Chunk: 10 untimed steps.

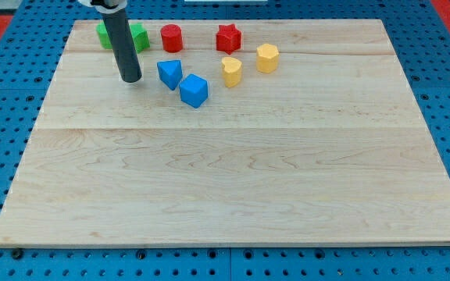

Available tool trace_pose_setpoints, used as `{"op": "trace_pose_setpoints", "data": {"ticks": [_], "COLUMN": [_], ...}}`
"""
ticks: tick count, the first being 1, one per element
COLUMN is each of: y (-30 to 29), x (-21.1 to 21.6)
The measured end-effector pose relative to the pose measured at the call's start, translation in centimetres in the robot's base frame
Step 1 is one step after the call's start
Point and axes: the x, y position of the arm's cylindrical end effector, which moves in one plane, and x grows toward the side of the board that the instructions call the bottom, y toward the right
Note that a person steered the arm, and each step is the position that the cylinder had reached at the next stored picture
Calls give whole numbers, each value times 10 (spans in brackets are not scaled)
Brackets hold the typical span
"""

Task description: Push the blue triangle parallel to the left of the blue cube

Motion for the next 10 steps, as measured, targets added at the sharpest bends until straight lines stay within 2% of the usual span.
{"op": "trace_pose_setpoints", "data": {"ticks": [1, 2, 4, 5, 7, 10], "y": [12, -37, 70, 90, 33, 40], "x": [-10, -10, -39, -22, -12, 3]}}
